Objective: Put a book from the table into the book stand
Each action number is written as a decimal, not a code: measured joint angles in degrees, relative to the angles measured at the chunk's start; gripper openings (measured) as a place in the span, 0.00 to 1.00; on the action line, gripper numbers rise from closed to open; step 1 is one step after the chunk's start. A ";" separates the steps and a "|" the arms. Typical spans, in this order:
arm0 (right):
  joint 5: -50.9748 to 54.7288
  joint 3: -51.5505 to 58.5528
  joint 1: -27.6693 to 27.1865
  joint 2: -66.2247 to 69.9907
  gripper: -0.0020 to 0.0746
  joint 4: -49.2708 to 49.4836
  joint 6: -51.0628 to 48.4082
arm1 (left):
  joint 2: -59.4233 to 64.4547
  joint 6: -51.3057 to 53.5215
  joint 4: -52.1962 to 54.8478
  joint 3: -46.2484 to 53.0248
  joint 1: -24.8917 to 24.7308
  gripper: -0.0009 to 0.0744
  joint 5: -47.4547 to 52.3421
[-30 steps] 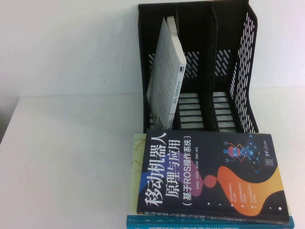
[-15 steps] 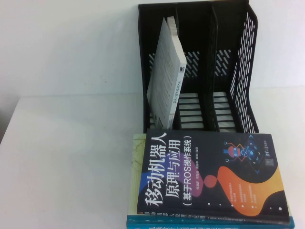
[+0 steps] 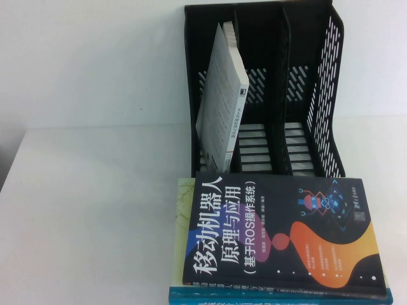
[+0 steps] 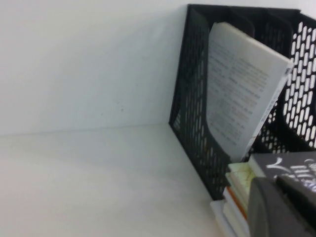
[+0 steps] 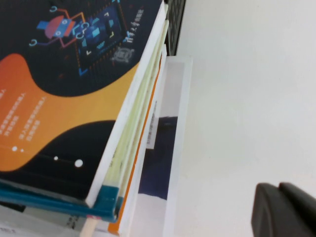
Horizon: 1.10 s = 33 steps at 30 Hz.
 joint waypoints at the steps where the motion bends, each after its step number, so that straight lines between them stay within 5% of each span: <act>1: 0.10 0.00 0.00 0.00 0.02 0.00 0.00 | -0.98 -1.43 1.23 1.96 0.42 0.01 -0.76; 7: 0.22 0.00 0.00 0.00 0.02 0.00 0.00 | -12.56 -11.99 8.95 17.74 4.00 0.01 -6.05; 16: 0.21 0.00 0.00 0.00 0.02 0.00 0.00 | -22.42 -14.19 7.95 33.83 11.06 0.01 -6.99; 33: 0.21 0.00 0.00 0.00 0.02 -0.09 0.00 | -22.46 -14.19 4.24 35.10 11.75 0.01 -7.26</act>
